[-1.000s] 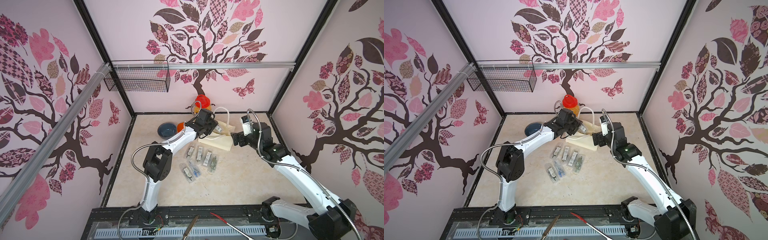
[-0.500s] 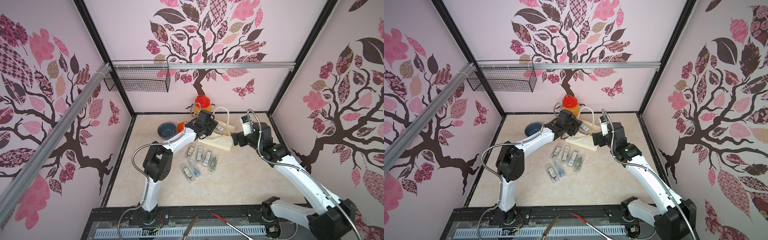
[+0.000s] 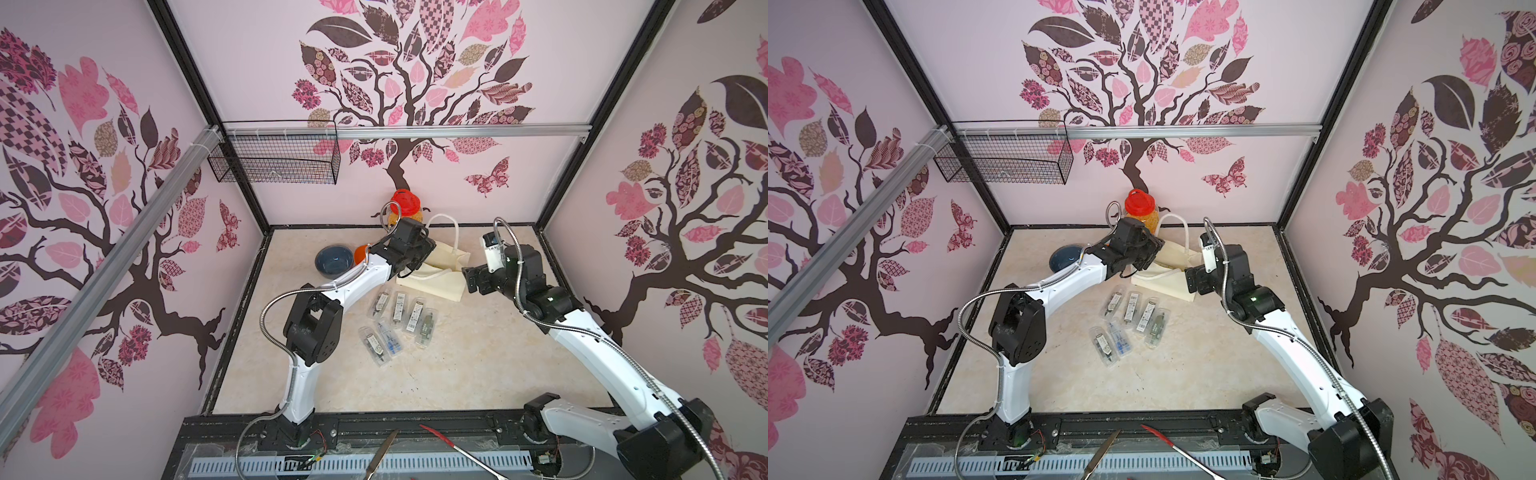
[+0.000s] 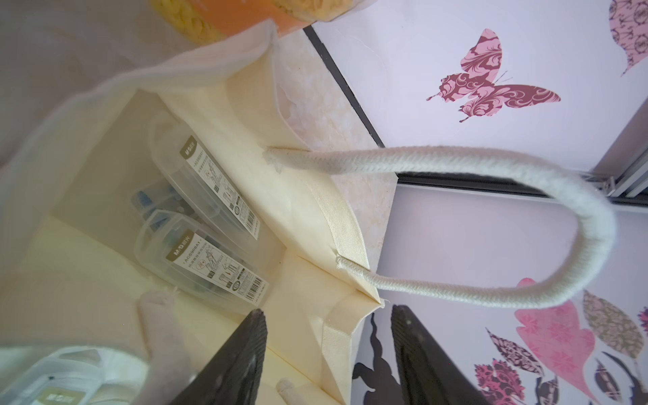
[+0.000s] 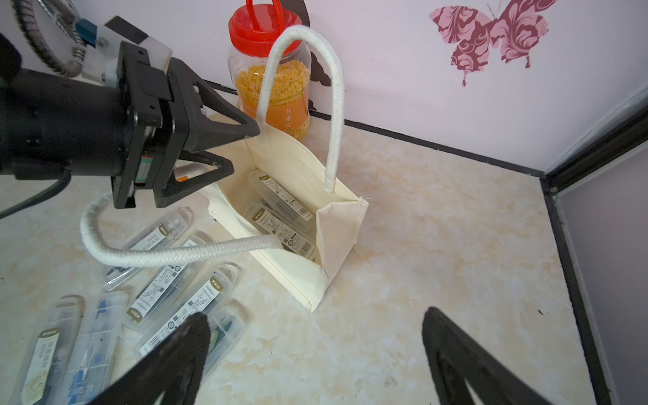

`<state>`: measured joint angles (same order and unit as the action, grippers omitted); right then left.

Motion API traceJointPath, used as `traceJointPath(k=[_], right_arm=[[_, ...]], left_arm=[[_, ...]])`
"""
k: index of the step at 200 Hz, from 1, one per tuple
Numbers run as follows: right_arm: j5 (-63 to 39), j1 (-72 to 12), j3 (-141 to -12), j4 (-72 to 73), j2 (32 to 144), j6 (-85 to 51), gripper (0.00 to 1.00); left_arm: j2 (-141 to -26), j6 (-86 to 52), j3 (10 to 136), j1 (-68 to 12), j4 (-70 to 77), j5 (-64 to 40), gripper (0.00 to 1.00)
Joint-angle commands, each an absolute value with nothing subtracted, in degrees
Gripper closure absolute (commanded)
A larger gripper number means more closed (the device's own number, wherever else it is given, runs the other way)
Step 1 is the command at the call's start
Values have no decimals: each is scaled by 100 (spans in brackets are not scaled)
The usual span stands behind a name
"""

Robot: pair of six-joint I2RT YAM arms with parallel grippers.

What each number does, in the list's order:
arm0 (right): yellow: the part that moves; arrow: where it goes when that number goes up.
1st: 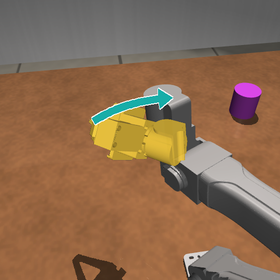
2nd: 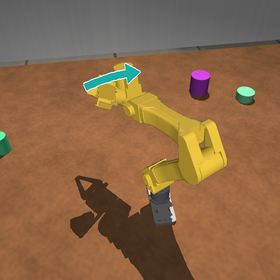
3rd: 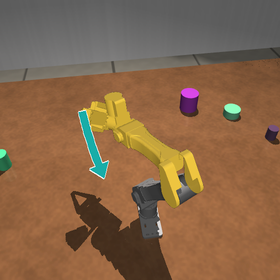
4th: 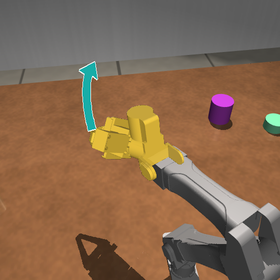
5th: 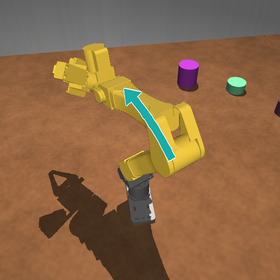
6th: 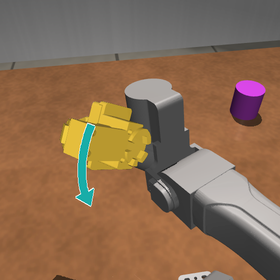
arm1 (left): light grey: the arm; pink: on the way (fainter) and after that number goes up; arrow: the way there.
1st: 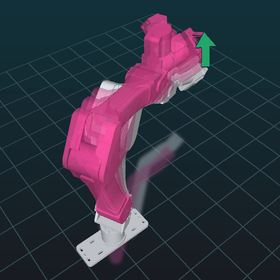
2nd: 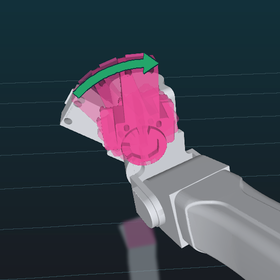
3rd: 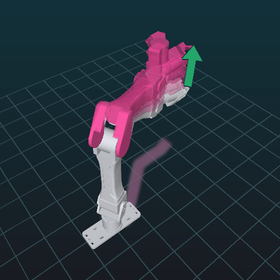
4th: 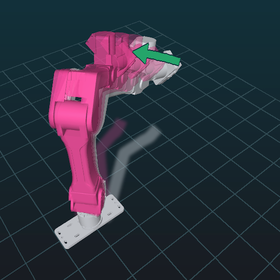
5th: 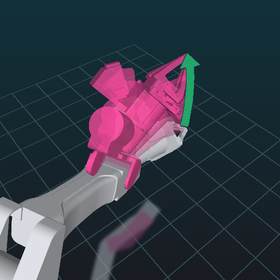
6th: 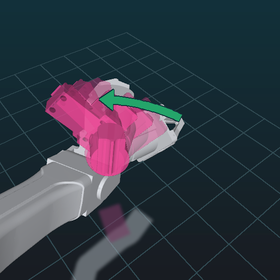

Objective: Put the compass set into the canvas bag
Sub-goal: Place the compass set in the canvas bag, then pick up the compass set at the center of the board.

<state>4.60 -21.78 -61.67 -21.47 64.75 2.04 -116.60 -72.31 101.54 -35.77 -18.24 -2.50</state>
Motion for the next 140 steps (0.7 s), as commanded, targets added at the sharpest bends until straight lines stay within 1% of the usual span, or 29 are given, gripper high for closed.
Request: traceJointPath(k=[1,18,40,60,75,88,105,107,124,140], right_arm=[[184,-2105,-6743,-2754,6584,-267,4],[-83,-2102,-6951,-3197,6713,-717,6],[-528,-2096,-6968,-3610,6837,-1579,10],[-857,-2105,-6754,-3765,6838,-2214,11],[-1041,-2101,-6468,-3751,6775,-2674,11],[-1356,-2101,-6129,-3615,6759,-3105,14],[-1734,-2175,-5602,-3276,6775,-3744,15],[-1745,-2200,-5553,-3223,6772,-3808,15],[-1618,-2546,-5322,-2902,6896,-4036,11],[-1517,-2757,-5440,-2927,7249,-4015,10]], left_arm=[[-11181,-6175,10764,-3482,-2180,139,38],[-11062,-5640,11033,-3357,-2551,212,36],[-10840,-5247,11070,-3095,-2681,8,36],[-10657,-4883,11075,-2892,-2863,-49,36],[-10537,-4558,11358,-2772,-3108,-38,35],[-10407,-4313,11369,-2654,-3366,12,34],[-10142,-4142,11165,-2425,-3463,-117,34],[-10103,-4129,10996,-2399,-3454,-137,34],[-9771,-4132,10441,-2066,-3416,-297,34],[-9470,-4092,9952,-1769,-3359,-457,34]])
